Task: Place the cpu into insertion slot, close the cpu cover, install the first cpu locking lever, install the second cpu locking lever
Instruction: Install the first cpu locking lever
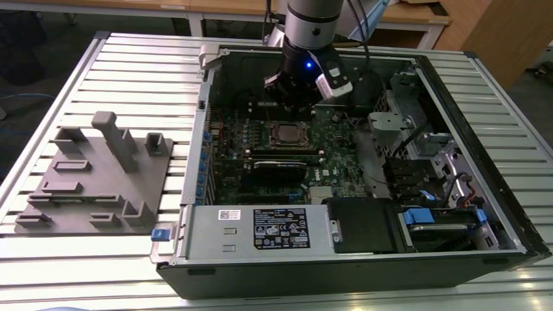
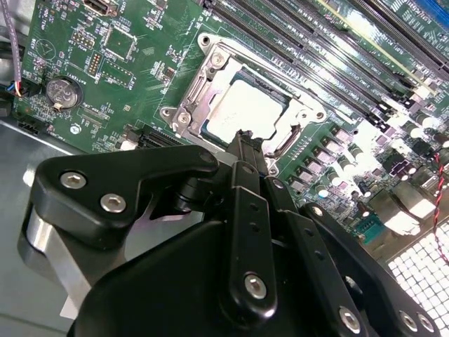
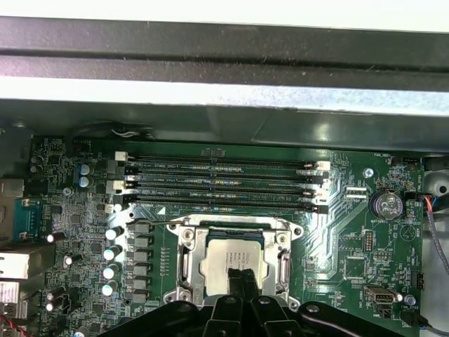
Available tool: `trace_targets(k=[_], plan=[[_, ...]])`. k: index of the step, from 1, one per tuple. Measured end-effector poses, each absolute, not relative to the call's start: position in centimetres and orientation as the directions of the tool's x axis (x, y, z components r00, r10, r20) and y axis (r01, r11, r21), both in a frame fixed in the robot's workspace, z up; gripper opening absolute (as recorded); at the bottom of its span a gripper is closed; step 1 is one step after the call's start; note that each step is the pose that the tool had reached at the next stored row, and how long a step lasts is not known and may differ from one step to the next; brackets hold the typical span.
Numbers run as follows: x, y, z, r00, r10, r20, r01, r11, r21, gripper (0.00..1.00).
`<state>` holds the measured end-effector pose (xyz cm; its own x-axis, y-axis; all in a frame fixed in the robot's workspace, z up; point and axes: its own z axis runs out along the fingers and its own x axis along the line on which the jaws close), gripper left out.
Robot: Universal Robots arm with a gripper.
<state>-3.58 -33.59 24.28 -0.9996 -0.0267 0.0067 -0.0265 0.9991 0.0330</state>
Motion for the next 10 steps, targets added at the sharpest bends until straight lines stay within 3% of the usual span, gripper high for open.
trace_targets(k=[10], plan=[[-3.57,-33.58,24.62,-1.0,-0.027,0.007,-0.027,0.999,0.034,0.1]])
